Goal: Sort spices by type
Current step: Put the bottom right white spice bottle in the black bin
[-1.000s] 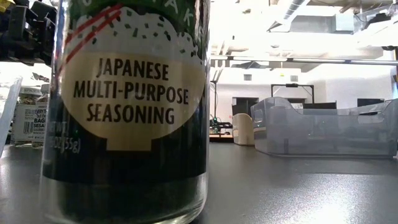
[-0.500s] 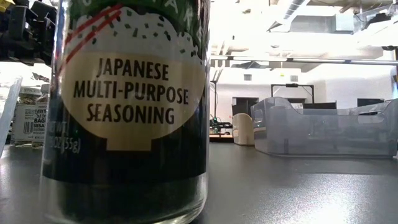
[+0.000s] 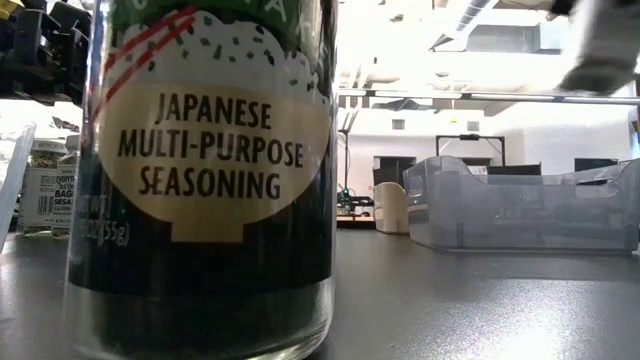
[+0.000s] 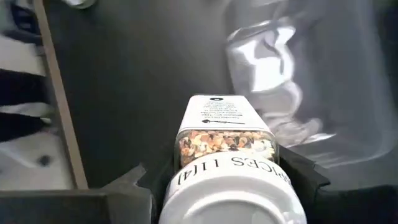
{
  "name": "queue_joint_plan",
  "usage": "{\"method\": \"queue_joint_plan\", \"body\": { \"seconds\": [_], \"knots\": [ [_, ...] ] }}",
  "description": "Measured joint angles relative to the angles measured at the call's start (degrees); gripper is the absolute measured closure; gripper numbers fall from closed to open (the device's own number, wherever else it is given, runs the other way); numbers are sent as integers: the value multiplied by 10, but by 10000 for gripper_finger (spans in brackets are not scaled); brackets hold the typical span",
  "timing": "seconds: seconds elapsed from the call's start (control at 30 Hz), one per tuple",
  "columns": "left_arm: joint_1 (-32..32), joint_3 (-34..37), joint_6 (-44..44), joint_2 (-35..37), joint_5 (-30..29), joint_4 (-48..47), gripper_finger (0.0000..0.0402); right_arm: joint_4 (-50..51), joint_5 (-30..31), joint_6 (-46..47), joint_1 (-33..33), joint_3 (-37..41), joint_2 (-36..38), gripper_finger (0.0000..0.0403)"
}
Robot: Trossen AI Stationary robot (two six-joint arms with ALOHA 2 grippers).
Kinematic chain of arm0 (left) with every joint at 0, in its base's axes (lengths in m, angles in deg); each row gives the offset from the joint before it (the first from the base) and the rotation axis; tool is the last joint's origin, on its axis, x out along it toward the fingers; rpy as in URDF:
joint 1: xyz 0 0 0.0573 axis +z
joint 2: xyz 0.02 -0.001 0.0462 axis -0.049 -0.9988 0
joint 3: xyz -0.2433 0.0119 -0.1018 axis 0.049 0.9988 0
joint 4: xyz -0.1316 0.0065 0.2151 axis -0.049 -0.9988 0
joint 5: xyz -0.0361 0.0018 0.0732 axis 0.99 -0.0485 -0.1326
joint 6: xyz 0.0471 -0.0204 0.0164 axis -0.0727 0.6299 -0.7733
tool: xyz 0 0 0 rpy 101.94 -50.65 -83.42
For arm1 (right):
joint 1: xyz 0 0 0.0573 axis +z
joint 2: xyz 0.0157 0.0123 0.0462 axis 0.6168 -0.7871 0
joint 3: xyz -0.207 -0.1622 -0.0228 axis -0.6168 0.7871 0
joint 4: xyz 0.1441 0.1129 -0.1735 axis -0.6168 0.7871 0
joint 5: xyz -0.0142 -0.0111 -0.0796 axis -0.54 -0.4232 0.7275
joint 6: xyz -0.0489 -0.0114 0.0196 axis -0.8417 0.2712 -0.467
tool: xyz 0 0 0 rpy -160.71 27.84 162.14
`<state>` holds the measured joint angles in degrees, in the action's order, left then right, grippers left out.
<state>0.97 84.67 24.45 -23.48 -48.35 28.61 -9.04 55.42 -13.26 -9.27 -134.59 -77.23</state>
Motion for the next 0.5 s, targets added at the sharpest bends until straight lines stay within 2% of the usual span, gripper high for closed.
{"method": "queue_joint_plan", "body": {
  "seconds": [0.27, 0.4, 0.5],
  "knots": [
    [0, 0, 0, 0, 0, 0, 146, 12, -33, -168, -156, 18, -38, 183],
    [0, 0, 0, 0, 0, 0, 146, 7, -70, -228, -195, 30, -78, 183],
    [0, 0, 0, 0, 0, 0, 146, 4, -71, -270, -210, 34, -107, 183]
  ]
}}
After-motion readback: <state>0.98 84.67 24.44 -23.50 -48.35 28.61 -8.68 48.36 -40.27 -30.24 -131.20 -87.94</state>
